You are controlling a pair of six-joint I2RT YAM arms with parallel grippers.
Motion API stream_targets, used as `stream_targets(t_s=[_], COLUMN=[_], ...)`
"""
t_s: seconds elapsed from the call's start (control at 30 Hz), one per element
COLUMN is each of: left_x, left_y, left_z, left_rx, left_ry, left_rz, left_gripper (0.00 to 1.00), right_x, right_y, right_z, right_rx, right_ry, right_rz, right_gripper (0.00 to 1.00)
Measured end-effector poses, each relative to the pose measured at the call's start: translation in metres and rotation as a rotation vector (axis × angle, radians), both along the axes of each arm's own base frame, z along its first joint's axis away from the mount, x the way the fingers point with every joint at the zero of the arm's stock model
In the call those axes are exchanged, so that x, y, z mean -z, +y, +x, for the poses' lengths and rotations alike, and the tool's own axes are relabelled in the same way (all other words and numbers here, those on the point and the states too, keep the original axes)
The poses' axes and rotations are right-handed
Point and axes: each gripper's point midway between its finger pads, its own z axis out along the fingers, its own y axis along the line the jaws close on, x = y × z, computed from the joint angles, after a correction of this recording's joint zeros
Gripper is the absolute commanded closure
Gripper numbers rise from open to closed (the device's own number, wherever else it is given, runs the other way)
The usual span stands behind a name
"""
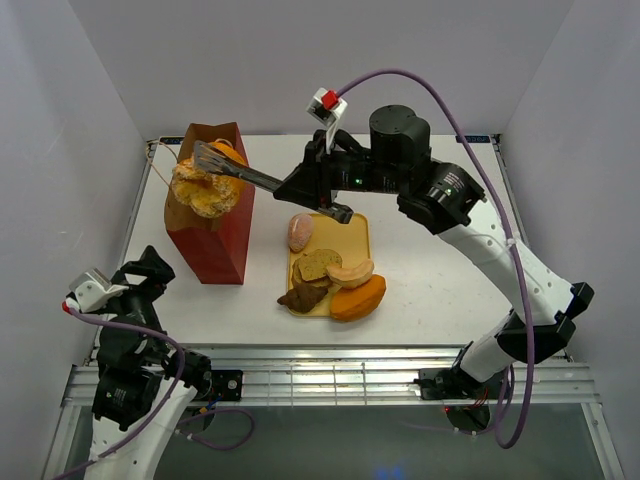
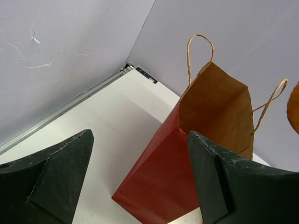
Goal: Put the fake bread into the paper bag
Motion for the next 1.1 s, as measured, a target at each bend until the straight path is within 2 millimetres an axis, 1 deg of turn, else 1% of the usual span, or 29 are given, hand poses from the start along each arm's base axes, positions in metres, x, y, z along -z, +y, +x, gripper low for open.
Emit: stream_targets(t_s=[0.1,0.2,0.47,0.6,0.77,0.9,1.1], left_x=[-0.001,-0.003,-0.002,-0.003,-0.004,-0.006,-0.006], left_y=[-0.002,-0.003,-0.005,-0.006,-0.007,-0.008,-0.009], left_z=[0.001,0.001,0.002,0.002,0.000,0.001,0.001], left_rx=[0.012,0.019,0.036,0.042,0.050,0.058,0.061], left_ry=[-0.008,-0.014,-0.011,-0.014,-0.024,-0.030,-0.033], left_rz=[0.005,0.009,0.022,0.022,0.023,0.025,0.025], left_gripper=[0.08,0.08,0.08,0.08,0.08,0.08,0.08], right_x=[-0.005,-0.005,0.021,0.033,0.046,0.049,0.053], right_y=[0.014,0.029,0.067,0.081,0.089,0.091,0.092], right_z=[-0.001,0.005,0.027,0.035,0.041,0.044,0.057], right_rx=[-0.021,-0.028,-0.045,-0.047,-0.042,-0.036,-0.012], right_ry=[-0.005,0.002,0.063,0.082,0.097,0.099,0.101], right_rz=[0.012,0.024,0.000,-0.009,-0.024,-0.026,-0.019], right_gripper=[0.92,0.92,0.92,0.92,0.92,0.92,0.92])
